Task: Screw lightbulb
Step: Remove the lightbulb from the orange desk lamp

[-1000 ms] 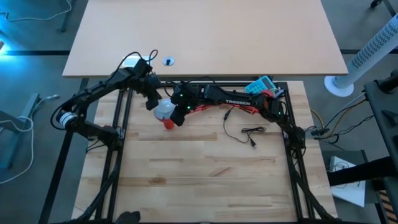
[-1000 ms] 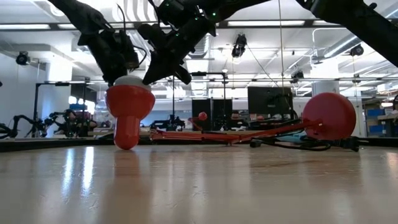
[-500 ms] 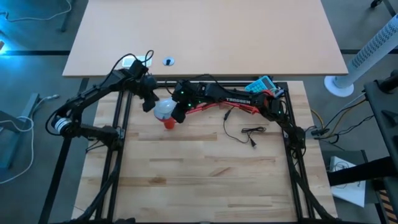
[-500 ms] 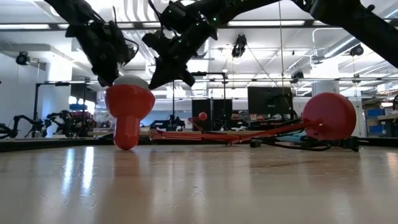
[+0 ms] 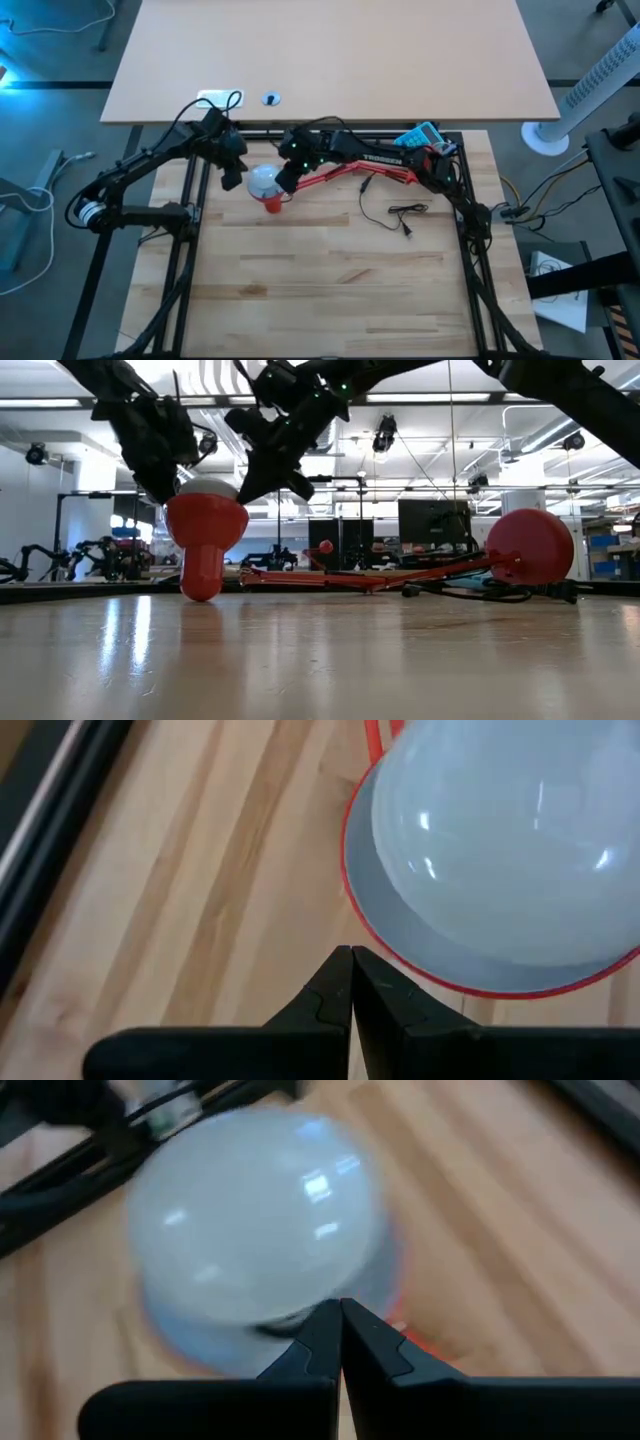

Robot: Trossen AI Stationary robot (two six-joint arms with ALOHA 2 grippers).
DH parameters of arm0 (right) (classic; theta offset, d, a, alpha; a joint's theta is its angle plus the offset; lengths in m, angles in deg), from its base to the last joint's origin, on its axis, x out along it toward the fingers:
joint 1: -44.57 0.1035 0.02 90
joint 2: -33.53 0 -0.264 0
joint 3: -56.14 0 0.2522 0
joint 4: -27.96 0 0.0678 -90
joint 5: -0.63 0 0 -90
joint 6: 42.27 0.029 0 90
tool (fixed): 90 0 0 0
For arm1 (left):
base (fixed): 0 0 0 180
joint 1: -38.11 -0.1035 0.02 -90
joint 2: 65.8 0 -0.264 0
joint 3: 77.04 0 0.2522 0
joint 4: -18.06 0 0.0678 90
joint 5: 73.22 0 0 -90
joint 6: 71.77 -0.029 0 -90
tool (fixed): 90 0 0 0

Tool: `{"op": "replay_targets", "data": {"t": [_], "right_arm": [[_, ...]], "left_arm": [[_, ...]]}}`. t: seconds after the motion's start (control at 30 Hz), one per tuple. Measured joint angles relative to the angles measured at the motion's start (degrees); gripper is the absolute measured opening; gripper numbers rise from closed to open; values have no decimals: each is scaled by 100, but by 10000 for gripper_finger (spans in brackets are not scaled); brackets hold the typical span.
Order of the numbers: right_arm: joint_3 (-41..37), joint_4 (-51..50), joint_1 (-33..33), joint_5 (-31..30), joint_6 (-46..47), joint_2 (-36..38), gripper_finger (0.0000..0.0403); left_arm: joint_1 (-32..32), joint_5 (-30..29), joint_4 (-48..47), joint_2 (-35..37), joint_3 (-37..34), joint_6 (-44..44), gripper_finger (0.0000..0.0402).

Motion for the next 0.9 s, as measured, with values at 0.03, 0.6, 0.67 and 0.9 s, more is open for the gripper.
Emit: {"op": "replay_targets", "data": {"t": [0.03, 0.6, 0.67, 0.9], "right_arm": [[0, -80, 46, 24, 0, 0, 0], [-4, 87, 297, 78, -87, -25, 0], [-4, 88, 250, 67, -89, -54, 0], [-7, 57, 140, 69, -89, -63, 0]], "left_arm": [[0, 21, 11, -24, 0, 7, 0], [57, 502, -584, 308, -2, 386, 0], [145, 502, -671, 442, -2, 407, 0], [546, 599, -746, 880, -2, 684, 0]]}}
